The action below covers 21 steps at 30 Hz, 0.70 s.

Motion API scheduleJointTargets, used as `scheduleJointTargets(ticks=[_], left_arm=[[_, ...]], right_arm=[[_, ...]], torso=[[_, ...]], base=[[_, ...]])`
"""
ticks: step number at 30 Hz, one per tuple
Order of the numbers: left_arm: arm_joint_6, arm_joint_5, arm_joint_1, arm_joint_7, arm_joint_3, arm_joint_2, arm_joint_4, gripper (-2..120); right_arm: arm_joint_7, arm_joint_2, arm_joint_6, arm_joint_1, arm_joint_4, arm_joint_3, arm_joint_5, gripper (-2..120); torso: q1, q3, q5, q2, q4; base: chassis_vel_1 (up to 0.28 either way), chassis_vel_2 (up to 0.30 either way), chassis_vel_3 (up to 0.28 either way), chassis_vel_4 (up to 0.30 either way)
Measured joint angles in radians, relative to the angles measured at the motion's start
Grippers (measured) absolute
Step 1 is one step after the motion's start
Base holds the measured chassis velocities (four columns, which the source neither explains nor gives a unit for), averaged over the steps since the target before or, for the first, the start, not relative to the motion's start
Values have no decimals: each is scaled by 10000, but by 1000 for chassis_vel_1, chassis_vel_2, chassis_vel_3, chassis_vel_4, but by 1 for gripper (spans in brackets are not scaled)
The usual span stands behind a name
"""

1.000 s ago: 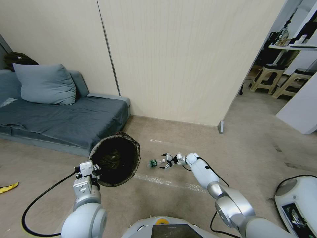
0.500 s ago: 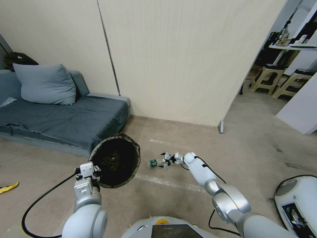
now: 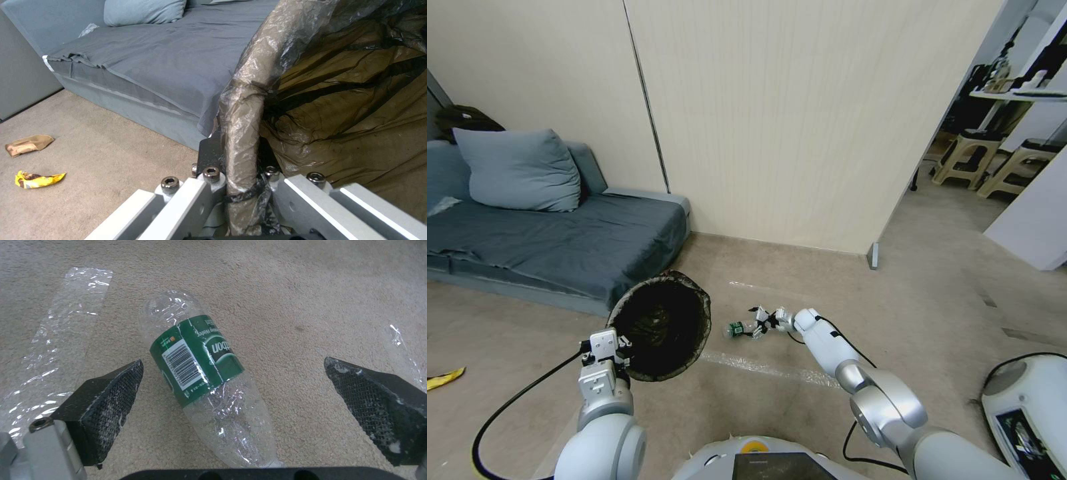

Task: Pick up the trash bin, then pick up the garbage from the floor and place it into the trash bin.

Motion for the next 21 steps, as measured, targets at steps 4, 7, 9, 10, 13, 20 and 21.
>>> scheduleJointTargets(ticks=[4,7,9,10,13,20,21], left_arm=[[-26,33,63,-5,-6,-18,0,0],[-32,52,79,-5,-6,-26,0,0],[-42,87,100,-5,2,-36,0,0],[-42,87,100,-5,2,-36,0,0],[-51,109,126,-6,3,-40,0,0],[-59,165,184,-7,11,-42,0,0],[-63,175,194,-8,16,-43,0,0]], right_arm=[[37,21,-18,-2,-23,-17,1,100],[116,36,-30,-18,-25,-24,1,100],[235,68,-66,-38,-42,-28,3,100],[235,68,-66,-38,-42,-28,3,100],[333,93,-93,-64,-68,-36,4,100],[604,199,-185,-131,-118,-73,6,100],[652,223,-213,-140,-125,-102,17,100]], torso=[[0,0,0,0,0],[0,0,0,0,0],[0,0,0,0,0],[0,0,0,0,0],[0,0,0,0,0],[0,0,0,0,0],[0,0,1,0,0]], base=[[0,0,0,0],[0,0,0,0],[0,0,0,0],[0,0,0,0],[0,0,0,0],[0,0,0,0],[0,0,0,0]])
